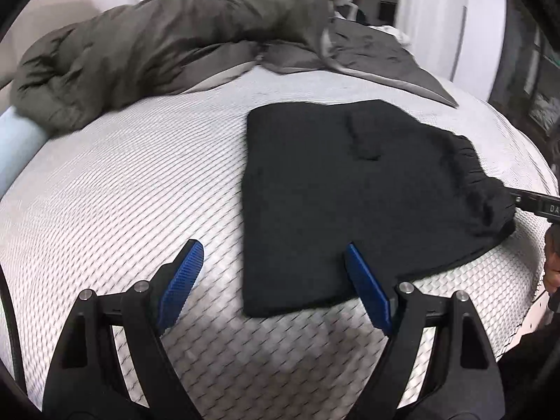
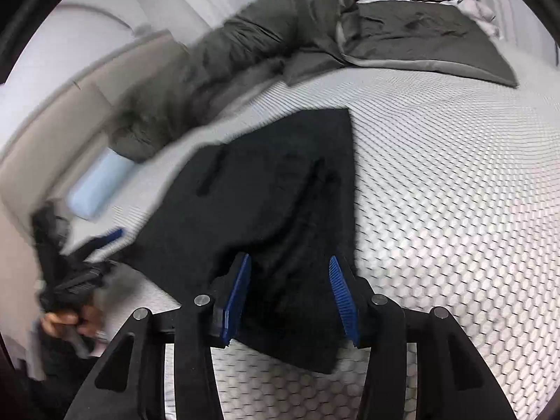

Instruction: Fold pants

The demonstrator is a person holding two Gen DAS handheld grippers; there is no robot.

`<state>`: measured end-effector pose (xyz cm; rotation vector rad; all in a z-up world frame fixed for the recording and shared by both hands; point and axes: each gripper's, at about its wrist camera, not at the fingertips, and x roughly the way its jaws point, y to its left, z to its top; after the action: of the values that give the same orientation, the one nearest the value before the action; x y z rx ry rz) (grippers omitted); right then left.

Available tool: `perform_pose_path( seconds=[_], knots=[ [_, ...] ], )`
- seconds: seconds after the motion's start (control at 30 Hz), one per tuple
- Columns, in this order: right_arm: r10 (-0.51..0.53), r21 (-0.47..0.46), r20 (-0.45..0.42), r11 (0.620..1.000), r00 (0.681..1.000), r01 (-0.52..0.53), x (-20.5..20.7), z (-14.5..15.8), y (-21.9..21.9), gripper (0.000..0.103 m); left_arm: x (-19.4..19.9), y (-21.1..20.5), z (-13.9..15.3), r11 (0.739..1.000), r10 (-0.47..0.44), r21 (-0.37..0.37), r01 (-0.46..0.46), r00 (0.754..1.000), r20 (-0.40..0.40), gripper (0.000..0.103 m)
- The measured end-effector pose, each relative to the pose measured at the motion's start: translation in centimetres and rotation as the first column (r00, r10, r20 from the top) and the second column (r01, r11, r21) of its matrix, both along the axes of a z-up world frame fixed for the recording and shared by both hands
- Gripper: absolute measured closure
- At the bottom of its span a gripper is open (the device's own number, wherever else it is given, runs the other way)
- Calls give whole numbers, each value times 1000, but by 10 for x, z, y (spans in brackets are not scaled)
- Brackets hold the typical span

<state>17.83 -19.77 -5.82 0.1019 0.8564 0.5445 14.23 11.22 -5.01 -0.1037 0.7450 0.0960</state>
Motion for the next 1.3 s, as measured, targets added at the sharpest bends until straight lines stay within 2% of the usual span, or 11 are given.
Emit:
perform_pose_path(
  seconds=[0.07,0.13,0.17,0.27,0.43,0.6,0.7,0.9,1.3],
  knots=[
    [1,-16,45,1000,999,0,-9,6,0,43,-15,8,-2,1000,20,-23,-19,999,28,21],
    [9,-13,121,1000,993,-8,-21,14,-1,13,-28,10,0,999,37,-24,-36,997,62,16],
    [13,-15,177,1000,984,-11,-30,20,-3,11,-34,10,2,999,43,-22,-41,996,81,12],
    [16,-16,267,1000,964,-12,-47,27,-3,0,-56,8,10,998,55,-17,-53,986,160,1],
    [21,-13,346,1000,938,-18,-75,28,-6,0,-81,-6,23,999,36,12,-41,961,273,1],
    [42,-18,455,999,890,-38,-107,34,-4,0,-91,-17,28,1000,20,-17,-15,949,315,1],
    [33,-5,492,999,870,-35,-123,37,-9,0,-89,-24,32,1000,0,-4,2,945,327,1],
    [13,1,509,1000,860,-15,-122,36,-7,0,-88,-32,36,1000,-24,12,21,941,339,1],
    [-26,64,493,998,869,-6,-115,38,-11,0,-80,-29,31,1000,-22,1,22,947,320,1]
  ],
)
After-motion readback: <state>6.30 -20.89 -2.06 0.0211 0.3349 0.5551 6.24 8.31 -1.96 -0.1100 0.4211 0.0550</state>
